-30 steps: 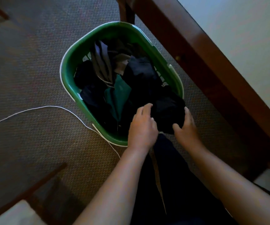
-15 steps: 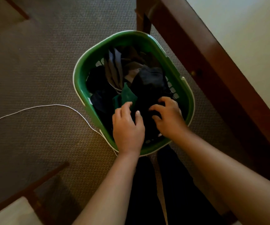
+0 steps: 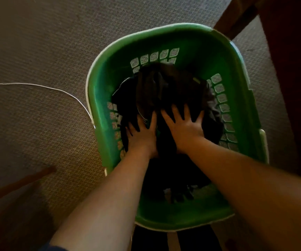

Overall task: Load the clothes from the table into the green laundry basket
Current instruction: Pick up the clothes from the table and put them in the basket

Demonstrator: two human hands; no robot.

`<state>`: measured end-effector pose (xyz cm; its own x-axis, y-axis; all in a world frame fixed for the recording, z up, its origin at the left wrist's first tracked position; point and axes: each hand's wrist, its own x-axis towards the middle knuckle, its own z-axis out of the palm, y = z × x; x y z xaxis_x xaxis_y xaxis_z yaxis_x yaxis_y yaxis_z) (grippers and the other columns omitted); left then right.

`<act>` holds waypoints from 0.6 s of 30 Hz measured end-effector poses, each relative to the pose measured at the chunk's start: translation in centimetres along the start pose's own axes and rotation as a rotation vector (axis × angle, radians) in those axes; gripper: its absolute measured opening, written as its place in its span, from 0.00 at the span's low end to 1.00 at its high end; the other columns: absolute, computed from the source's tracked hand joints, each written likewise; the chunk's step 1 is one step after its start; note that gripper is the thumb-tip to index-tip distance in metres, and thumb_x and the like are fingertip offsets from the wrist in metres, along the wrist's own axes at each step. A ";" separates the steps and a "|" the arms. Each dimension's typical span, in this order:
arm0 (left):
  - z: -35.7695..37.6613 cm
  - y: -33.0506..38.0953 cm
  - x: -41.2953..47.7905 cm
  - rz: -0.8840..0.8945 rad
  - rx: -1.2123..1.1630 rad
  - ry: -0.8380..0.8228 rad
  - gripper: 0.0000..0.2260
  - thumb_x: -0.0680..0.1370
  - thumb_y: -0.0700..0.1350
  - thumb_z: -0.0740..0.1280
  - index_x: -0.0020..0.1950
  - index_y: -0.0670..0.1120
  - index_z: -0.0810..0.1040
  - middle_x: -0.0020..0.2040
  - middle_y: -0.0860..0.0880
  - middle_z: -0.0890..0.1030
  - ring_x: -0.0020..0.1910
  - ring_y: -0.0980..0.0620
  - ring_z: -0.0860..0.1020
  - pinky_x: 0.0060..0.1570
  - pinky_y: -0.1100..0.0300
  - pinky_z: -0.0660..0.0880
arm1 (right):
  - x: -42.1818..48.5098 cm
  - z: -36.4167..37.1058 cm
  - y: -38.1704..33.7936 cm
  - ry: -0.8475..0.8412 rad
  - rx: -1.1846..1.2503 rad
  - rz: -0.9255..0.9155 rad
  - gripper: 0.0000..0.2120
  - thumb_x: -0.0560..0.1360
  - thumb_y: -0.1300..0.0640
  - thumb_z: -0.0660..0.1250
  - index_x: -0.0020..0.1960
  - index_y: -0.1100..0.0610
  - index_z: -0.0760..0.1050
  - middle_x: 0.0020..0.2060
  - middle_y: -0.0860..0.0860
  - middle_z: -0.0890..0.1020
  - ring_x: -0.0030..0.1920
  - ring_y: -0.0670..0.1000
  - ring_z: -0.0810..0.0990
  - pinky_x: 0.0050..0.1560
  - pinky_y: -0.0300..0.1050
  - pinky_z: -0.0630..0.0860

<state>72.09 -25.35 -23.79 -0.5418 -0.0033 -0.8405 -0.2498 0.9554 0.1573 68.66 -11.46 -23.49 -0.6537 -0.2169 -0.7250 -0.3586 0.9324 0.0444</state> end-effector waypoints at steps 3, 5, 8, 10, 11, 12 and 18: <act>1.8 -0.1 3.9 -0.013 -0.049 0.029 0.53 0.77 0.55 0.72 0.80 0.62 0.28 0.83 0.35 0.36 0.79 0.23 0.48 0.79 0.33 0.51 | 3.3 1.6 0.7 -0.015 0.001 -0.034 0.55 0.74 0.41 0.70 0.77 0.41 0.26 0.81 0.51 0.42 0.79 0.64 0.47 0.71 0.79 0.51; 2.8 0.1 6.4 -0.042 -0.063 0.024 0.51 0.79 0.51 0.71 0.81 0.62 0.30 0.83 0.36 0.38 0.79 0.24 0.50 0.78 0.34 0.54 | 5.4 2.4 1.0 -0.031 0.010 -0.062 0.52 0.76 0.46 0.69 0.79 0.41 0.29 0.81 0.52 0.45 0.79 0.65 0.49 0.71 0.79 0.50; 3.7 0.2 9.4 -0.064 -0.039 0.002 0.48 0.80 0.48 0.69 0.82 0.60 0.31 0.83 0.35 0.39 0.79 0.26 0.52 0.77 0.35 0.59 | 8.5 4.0 1.0 -0.092 0.037 -0.093 0.47 0.78 0.48 0.67 0.80 0.41 0.34 0.81 0.53 0.48 0.78 0.66 0.50 0.70 0.80 0.46; 4.2 -0.1 10.7 -0.080 0.014 -0.022 0.50 0.80 0.46 0.69 0.81 0.58 0.29 0.83 0.35 0.39 0.79 0.26 0.54 0.75 0.37 0.63 | 9.9 5.2 0.9 -0.095 0.050 -0.085 0.45 0.78 0.47 0.66 0.80 0.40 0.36 0.81 0.53 0.50 0.78 0.65 0.50 0.70 0.80 0.46; 4.4 -0.2 11.0 -0.084 0.044 -0.032 0.51 0.80 0.45 0.69 0.81 0.58 0.28 0.83 0.35 0.39 0.79 0.27 0.55 0.75 0.37 0.64 | 10.2 5.7 0.9 -0.067 0.051 -0.084 0.45 0.78 0.47 0.66 0.80 0.40 0.36 0.80 0.53 0.51 0.78 0.64 0.51 0.70 0.80 0.47; 4.4 -0.2 11.1 -0.084 0.057 -0.039 0.52 0.79 0.44 0.70 0.80 0.58 0.27 0.83 0.35 0.39 0.79 0.27 0.55 0.74 0.38 0.66 | 10.2 6.0 1.0 -0.048 0.045 -0.081 0.45 0.78 0.46 0.66 0.80 0.40 0.36 0.80 0.53 0.52 0.78 0.64 0.52 0.70 0.80 0.47; -0.7 -0.9 8.0 -0.045 -0.092 -0.203 0.61 0.69 0.49 0.81 0.82 0.59 0.33 0.83 0.36 0.47 0.79 0.29 0.58 0.74 0.38 0.67 | 7.6 -1.2 0.7 -0.334 0.075 -0.105 0.58 0.64 0.41 0.79 0.80 0.41 0.43 0.80 0.52 0.56 0.77 0.63 0.58 0.71 0.75 0.57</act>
<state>67.45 -26.46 -30.25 -0.3584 0.0232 -0.9333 -0.3476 0.9245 0.1564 62.67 -12.84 -28.09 -0.3575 -0.2179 -0.9081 -0.3541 0.9314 -0.0841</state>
